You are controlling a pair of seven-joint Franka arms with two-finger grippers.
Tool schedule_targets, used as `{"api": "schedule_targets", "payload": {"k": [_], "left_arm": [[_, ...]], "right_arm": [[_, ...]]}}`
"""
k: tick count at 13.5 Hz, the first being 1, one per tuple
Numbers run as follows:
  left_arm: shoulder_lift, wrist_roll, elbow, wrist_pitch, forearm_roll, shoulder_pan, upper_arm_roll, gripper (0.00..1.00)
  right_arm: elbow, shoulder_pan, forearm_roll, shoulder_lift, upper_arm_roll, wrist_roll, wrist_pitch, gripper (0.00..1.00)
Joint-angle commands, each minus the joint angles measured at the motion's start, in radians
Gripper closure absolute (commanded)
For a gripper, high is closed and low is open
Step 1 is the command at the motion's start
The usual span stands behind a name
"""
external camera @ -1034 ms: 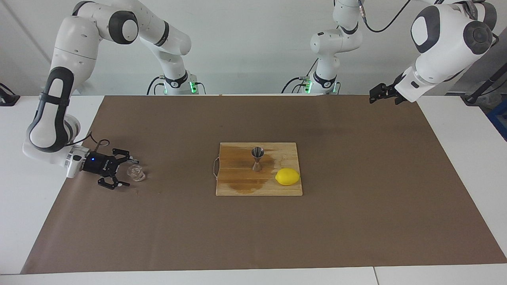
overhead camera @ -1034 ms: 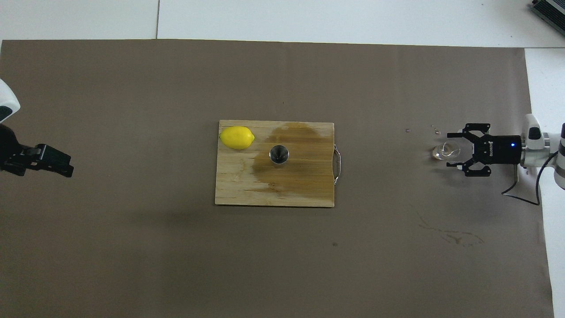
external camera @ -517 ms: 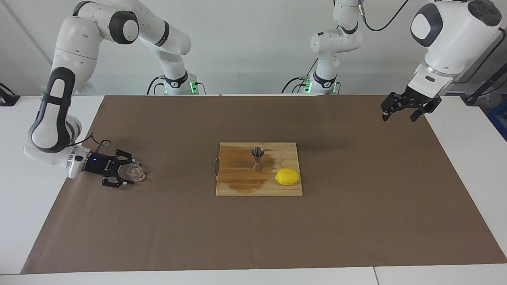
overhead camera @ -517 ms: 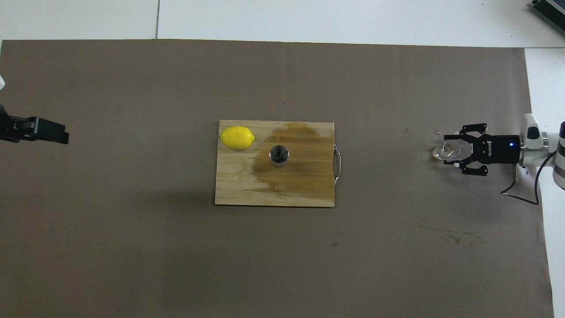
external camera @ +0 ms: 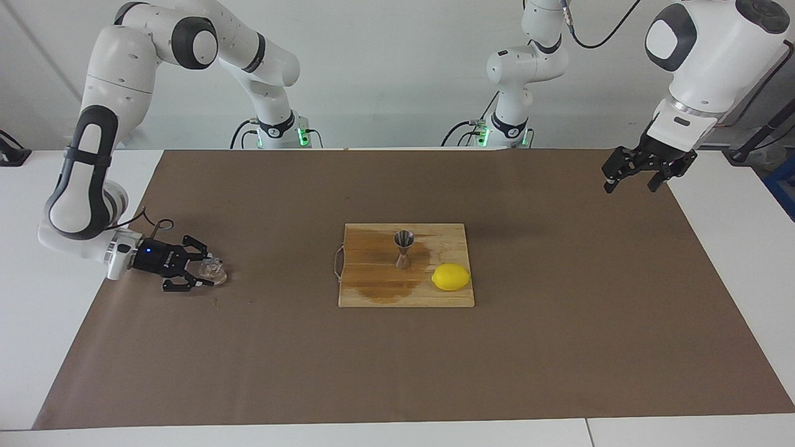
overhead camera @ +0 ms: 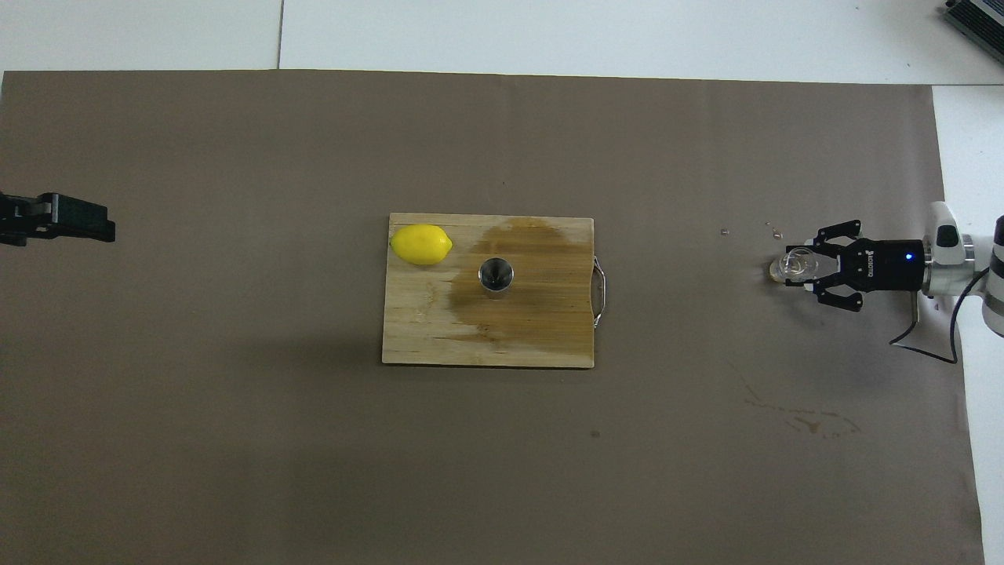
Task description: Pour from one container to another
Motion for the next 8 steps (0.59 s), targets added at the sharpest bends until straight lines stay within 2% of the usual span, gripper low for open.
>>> {"api": "schedule_targets", "payload": {"k": [1, 4, 8], "left_arm": [[0.0, -0.017, 0.061, -0.096, 0.051, -0.002, -0.005, 0.0], [0.001, -0.072, 0.107, -0.164, 0.051, -0.013, -0.015, 0.0], [0.001, -0.112, 0.114, -0.178, 0.043, -0.047, -0.016, 0.0]], "right_arm": [[-0.007, 0.003, 0.009, -0.018, 0.005, 0.015, 0.014, 0.71], [-0.004, 0.027, 0.011, -0.051, 0.005, 0.038, 0.029, 0.76], [-0.003, 0.109, 0.011, -0.137, 0.005, 0.142, 0.078, 0.97]]}}
